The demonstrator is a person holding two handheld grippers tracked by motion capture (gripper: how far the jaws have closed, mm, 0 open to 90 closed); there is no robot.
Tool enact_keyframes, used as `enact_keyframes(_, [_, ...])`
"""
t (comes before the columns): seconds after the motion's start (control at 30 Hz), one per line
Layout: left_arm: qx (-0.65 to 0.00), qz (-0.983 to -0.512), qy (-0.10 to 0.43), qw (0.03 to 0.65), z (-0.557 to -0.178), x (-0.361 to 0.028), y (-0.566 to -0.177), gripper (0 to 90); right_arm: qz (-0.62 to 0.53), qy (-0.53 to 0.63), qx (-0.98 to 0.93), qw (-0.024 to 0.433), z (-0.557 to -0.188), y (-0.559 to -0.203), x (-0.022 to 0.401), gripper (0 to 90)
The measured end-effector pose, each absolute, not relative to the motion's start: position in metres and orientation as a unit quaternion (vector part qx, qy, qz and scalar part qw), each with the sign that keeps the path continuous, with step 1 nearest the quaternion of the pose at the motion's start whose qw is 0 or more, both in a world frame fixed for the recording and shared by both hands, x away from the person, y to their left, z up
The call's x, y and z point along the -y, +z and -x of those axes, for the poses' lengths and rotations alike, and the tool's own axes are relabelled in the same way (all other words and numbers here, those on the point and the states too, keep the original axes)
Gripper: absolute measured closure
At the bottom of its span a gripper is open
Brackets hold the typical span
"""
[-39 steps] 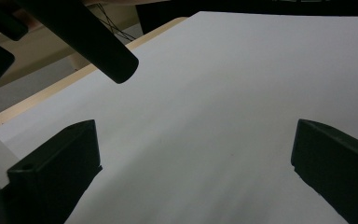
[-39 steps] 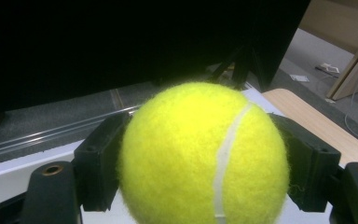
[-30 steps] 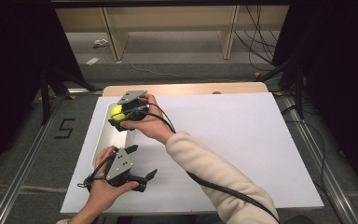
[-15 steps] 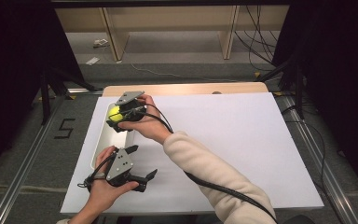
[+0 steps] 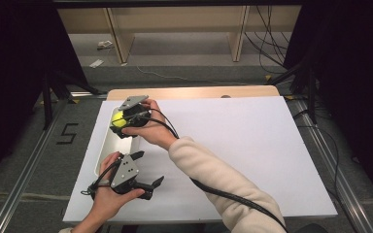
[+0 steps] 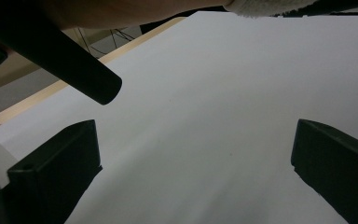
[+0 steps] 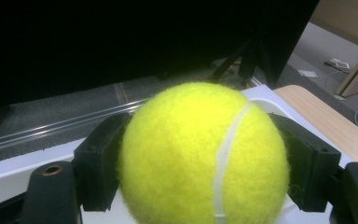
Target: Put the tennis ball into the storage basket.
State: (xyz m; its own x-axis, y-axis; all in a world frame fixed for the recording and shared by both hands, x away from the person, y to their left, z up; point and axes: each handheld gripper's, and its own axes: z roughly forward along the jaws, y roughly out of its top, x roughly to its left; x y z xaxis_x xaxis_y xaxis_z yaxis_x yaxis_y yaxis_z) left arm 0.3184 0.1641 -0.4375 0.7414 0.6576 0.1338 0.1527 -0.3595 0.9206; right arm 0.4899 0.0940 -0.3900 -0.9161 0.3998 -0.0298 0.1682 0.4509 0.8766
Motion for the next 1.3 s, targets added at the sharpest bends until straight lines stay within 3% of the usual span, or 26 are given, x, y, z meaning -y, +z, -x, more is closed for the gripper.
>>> enact_keyframes(1.3, [-0.254,-0.787,0.252,0.503,-0.318,-0.164,-0.437,0.9,-0.148,0.481,-0.858,0.102,-0.486,-0.399,-0.109,25.8])
